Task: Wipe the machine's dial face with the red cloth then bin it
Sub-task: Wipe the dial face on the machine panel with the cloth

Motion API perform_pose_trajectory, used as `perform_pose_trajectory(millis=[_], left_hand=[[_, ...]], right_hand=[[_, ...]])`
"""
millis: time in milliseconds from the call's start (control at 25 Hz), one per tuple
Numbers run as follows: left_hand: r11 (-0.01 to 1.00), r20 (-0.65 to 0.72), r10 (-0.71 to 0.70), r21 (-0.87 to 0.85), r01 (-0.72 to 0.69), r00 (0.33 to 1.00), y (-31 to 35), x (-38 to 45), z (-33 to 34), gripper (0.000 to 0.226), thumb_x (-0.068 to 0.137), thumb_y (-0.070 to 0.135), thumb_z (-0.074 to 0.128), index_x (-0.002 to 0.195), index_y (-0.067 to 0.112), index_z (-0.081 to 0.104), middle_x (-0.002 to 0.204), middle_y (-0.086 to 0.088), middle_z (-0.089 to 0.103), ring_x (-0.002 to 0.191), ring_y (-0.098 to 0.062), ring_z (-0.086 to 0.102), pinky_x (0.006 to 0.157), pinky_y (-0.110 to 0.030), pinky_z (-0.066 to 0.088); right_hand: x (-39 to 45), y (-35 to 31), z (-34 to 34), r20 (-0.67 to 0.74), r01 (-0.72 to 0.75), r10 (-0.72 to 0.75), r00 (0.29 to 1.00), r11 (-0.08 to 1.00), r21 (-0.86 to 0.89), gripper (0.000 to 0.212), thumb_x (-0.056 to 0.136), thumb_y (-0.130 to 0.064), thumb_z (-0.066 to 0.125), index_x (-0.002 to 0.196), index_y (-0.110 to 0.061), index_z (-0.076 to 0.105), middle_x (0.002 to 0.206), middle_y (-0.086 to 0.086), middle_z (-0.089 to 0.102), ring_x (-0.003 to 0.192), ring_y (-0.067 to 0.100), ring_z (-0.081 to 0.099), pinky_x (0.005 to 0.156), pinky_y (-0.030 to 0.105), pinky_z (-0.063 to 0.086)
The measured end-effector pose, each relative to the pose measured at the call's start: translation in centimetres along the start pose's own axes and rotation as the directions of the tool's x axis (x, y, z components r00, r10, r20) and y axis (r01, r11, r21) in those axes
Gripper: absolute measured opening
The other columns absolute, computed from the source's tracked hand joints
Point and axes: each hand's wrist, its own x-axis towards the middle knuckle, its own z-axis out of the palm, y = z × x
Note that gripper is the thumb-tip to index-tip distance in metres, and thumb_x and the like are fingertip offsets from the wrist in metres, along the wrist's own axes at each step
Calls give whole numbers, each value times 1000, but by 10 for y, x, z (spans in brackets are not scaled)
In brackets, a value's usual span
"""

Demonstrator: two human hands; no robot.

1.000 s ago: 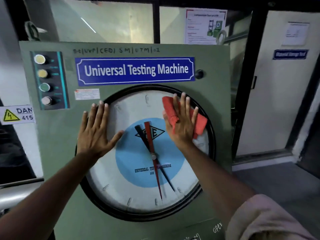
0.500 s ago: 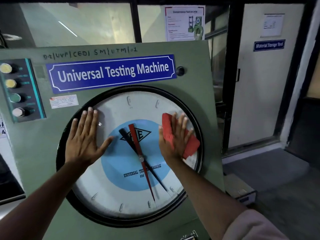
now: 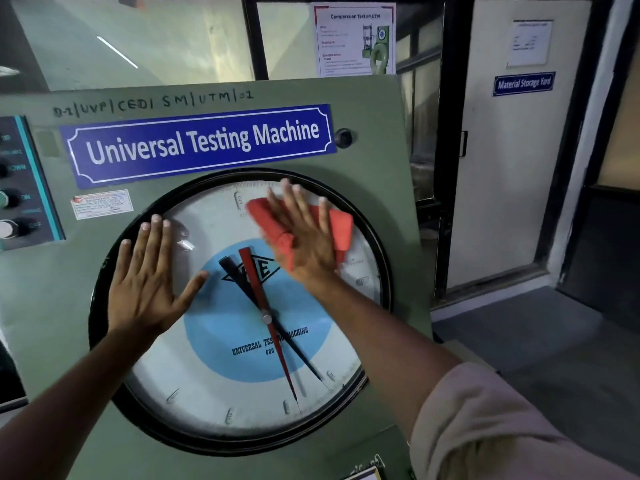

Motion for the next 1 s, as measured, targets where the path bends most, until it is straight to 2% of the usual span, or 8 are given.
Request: perform_pose_trajectory(millis=[120, 200, 280, 440, 560, 680, 880, 1000], left_hand=[[1000, 20, -4, -3, 4, 1000, -1, 1, -2, 102, 97, 74, 28, 171, 9, 4, 180, -9, 3, 167, -24, 4, 136, -44, 1], [1000, 15, -5, -1, 5, 1000, -1, 0, -1, 102, 97, 75, 28, 171, 9, 3, 180, -9, 3, 167, -23, 3, 136, -44, 0], [1000, 11, -15, 10, 15, 1000, 1, 0, 1, 102, 97, 75, 28, 171, 10, 2, 180, -9, 2, 167, -22, 1, 136, -43, -2], [999, 24, -32, 16, 32, 999, 6, -2, 3, 102, 98, 76, 27, 171, 11, -3, 181, -9, -2, 167, -21, -4, 136, -45, -2], [999, 34, -39, 3, 39, 999, 4, -1, 5, 102, 98, 76, 27, 171, 13, -6, 181, -8, -4, 167, -21, -7, 136, -48, 0], [999, 18, -37, 18, 37, 999, 6, 0, 8, 102, 98, 76, 28, 171, 13, -6, 181, -8, -5, 167, -21, -6, 136, -48, -1], [999, 39, -37, 39, 36, 999, 4, -1, 8, 103, 98, 76, 29, 171, 11, -5, 180, -9, -6, 167, -22, -8, 136, -47, -2], [999, 51, -22, 41, 19, 998, 0, 1, 5, 103, 98, 76, 28, 171, 12, -5, 180, -8, -8, 167, -21, -7, 136, -46, -1]], right_hand=[[-39, 37, 8, -100, -252, 249, 963, 968, -13, 74, 112, -60, 26, 174, -21, 14, 181, 8, 11, 168, 28, 12, 133, 63, 11], [-73, 39, 17, -110, -400, 399, 910, 916, 15, 74, 111, -59, 19, 174, -22, 12, 181, 8, 11, 168, 26, 12, 132, 62, 14], [-99, 32, 24, -82, -501, 507, 858, 861, 84, 74, 111, -60, 21, 174, -22, 13, 181, 7, 11, 168, 25, 12, 132, 62, 17], [-121, 29, 27, -38, -516, 521, 853, 851, 97, 75, 111, -57, 36, 173, -21, 15, 181, 7, 10, 168, 26, 11, 133, 62, 15], [-94, 30, 14, 2, -515, 516, 856, 853, 83, 76, 110, -57, 34, 174, -23, 9, 182, 8, 6, 168, 26, 8, 133, 62, 12], [-82, 33, 13, -28, -530, 532, 846, 846, 55, 75, 111, -59, 29, 174, -22, 11, 182, 8, 8, 168, 25, 10, 134, 59, 12], [-149, 18, 29, 14, -563, 567, 824, 814, 142, 76, 110, -61, 30, 172, -21, 15, 179, 5, 6, 167, 26, 6, 133, 62, 16], [-141, 18, 28, 31, -570, 571, 820, 812, 127, 76, 110, -59, 30, 172, -19, 13, 180, 10, 9, 168, 29, 6, 132, 64, 16]])
